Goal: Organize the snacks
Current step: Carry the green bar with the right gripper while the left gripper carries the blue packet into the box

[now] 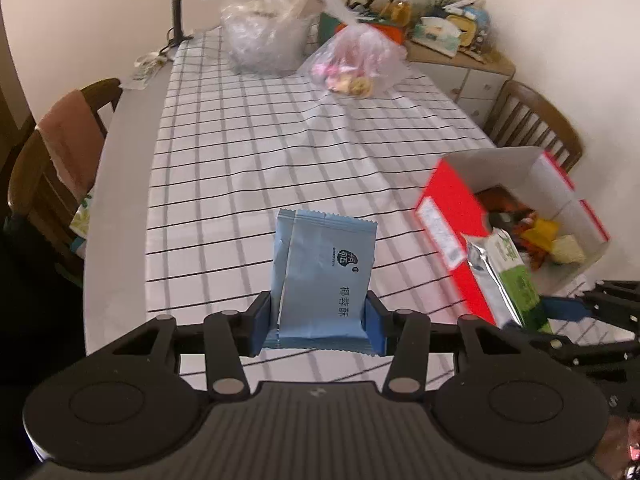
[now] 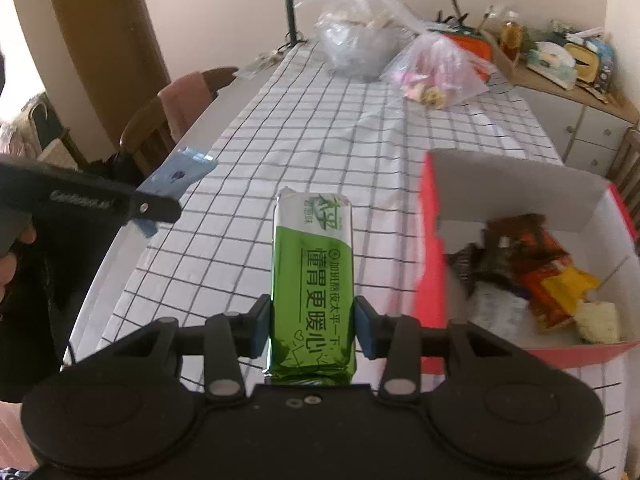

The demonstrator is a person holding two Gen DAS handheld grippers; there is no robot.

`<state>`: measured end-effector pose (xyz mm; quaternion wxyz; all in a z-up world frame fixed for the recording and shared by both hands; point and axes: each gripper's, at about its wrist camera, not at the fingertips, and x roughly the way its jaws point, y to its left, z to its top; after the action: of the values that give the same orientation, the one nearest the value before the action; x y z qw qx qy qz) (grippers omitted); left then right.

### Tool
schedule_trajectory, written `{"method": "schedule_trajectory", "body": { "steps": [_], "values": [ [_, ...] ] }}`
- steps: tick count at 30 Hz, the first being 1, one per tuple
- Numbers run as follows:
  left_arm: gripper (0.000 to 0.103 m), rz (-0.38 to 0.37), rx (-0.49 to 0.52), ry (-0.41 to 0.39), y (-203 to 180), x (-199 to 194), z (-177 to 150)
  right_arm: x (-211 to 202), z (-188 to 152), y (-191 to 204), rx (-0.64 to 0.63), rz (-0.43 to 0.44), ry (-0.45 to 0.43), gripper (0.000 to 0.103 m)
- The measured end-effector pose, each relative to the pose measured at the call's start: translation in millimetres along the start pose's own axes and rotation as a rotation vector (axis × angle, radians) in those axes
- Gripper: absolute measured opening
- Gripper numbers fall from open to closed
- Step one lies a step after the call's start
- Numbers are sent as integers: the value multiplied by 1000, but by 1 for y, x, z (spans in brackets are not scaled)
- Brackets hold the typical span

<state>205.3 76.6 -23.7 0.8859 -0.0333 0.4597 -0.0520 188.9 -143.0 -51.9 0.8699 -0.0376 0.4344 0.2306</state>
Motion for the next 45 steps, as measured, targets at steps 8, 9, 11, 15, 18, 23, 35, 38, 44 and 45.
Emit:
{"method": "schedule_trajectory", "body": {
  "steps": [8,9,11,15,18,23,35,38,44,45],
  "values": [
    [47,-19,-24,-13,-64,-11,3,-30,-3,-58,15,-20,-40,41],
    [47,-20,-27,-16,-71,-12,3,-33,-3,-67,16,-23,-42,41],
    [47,-27,-30,-17,-90,-10,5,-37,-5,-81,13,-29,-43,41],
    [47,-39,-39,-15,-123,-4,7,-43,-7,-114,17,-40,-46,41],
    [47,-41,-41,-9,-145,3,9,-46,-8,-138,17,-49,-49,41],
    [47,-42,-46,1,-180,18,14,-48,-11,-176,20,-60,-48,41],
    [47,-10,-60,76,-235,79,31,-21,-2,-238,36,-78,-38,41],
    [47,7,-63,93,-242,96,37,-11,1,-248,41,-88,-32,41],
    [47,31,-51,128,-256,128,45,11,4,-262,53,-103,-9,41],
    [47,35,-46,132,-259,132,47,14,4,-263,51,-105,-4,41]
  ]
}}
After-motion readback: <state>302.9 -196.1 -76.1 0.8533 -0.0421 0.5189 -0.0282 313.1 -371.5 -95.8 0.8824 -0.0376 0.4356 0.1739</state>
